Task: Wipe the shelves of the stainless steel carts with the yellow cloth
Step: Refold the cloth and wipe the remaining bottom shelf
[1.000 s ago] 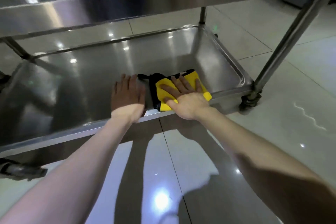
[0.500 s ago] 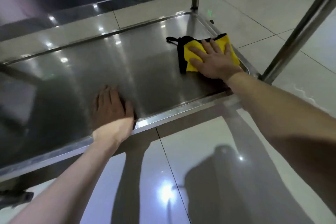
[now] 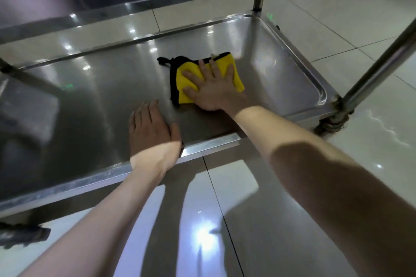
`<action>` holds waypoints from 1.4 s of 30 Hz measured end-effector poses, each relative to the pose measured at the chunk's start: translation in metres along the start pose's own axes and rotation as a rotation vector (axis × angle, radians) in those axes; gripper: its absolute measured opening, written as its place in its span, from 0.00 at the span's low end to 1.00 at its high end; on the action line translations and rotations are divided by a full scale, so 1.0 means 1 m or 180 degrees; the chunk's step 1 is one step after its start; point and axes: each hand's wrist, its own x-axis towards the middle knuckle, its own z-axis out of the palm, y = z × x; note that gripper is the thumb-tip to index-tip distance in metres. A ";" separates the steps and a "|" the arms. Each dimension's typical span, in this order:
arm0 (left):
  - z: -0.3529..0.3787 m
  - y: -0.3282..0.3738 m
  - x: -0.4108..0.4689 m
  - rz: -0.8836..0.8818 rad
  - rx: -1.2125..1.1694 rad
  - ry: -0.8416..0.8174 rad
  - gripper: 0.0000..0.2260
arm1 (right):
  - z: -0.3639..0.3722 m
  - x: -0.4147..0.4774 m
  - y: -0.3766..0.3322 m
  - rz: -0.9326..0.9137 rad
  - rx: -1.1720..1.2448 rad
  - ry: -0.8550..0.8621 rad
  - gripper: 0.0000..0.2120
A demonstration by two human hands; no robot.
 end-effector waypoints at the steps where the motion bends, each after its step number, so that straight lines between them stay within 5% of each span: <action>1: 0.000 -0.001 0.001 -0.0018 -0.0009 -0.0004 0.31 | 0.002 -0.016 0.000 -0.0040 0.0020 -0.0022 0.33; 9: 0.006 -0.007 0.003 0.0063 0.0037 -0.0035 0.29 | 0.005 -0.118 0.070 0.0097 -0.0075 -0.0124 0.30; 19: 0.004 -0.004 0.002 0.0126 0.0137 -0.0211 0.29 | -0.025 -0.027 0.179 0.0608 0.0041 0.0086 0.39; 31: 0.004 -0.002 0.008 0.0132 0.0126 -0.0140 0.27 | -0.033 0.080 0.089 0.0545 -0.0038 -0.0065 0.37; 42: 0.000 -0.001 0.011 -0.0027 0.0024 -0.0319 0.26 | -0.007 -0.088 0.115 -0.0087 -0.0087 -0.0141 0.28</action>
